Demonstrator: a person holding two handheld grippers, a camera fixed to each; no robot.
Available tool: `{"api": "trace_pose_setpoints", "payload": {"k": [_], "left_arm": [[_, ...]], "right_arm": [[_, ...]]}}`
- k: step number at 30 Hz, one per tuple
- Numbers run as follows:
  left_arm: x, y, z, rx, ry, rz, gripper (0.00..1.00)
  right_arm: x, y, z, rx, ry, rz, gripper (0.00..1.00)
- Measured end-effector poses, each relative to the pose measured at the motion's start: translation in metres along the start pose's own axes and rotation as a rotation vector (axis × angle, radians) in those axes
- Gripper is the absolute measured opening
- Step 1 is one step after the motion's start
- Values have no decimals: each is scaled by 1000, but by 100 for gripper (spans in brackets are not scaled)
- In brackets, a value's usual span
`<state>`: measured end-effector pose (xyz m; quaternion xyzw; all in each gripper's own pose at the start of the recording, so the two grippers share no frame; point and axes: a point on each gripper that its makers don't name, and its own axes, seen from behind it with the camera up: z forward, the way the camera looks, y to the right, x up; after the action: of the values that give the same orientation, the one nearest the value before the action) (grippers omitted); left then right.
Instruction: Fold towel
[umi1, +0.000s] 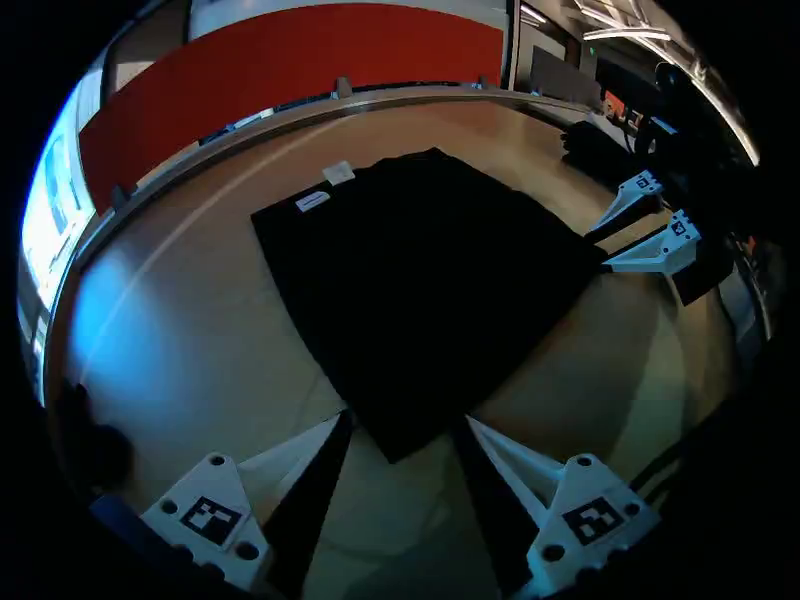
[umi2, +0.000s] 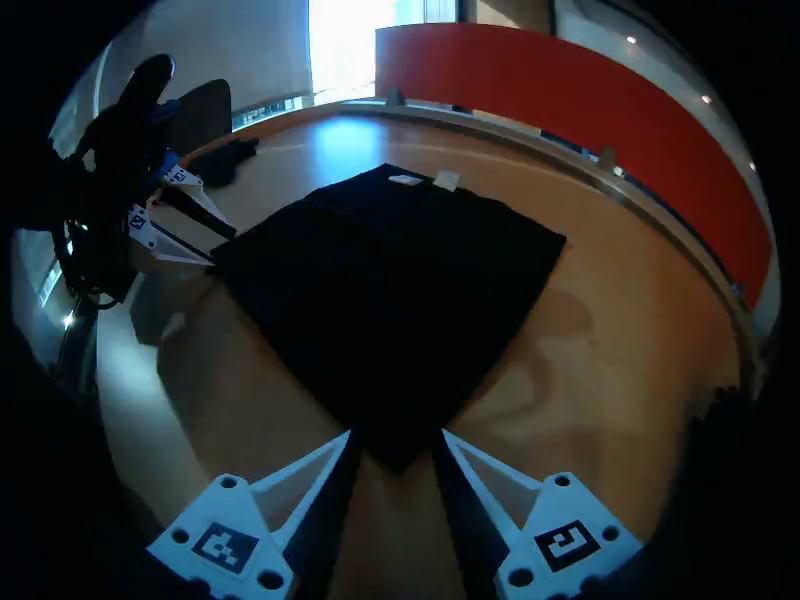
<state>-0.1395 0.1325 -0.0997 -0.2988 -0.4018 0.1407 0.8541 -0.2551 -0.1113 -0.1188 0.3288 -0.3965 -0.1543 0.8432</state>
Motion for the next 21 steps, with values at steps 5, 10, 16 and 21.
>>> {"api": "trace_pose_setpoints", "payload": {"k": [5,10,16,21], "left_arm": [[0,0,0,7,-5,-6,57],[0,2,-1,7,-9,-12,54],[0,2,-2,7,-16,-10,51],[1,2,-1,23,-16,-18,26]], "right_arm": [[1,0,1,-3,-2,5,34],[2,1,2,-9,0,22,24],[2,2,1,-15,-4,42,20],[2,0,1,-9,-9,37,19]]}}
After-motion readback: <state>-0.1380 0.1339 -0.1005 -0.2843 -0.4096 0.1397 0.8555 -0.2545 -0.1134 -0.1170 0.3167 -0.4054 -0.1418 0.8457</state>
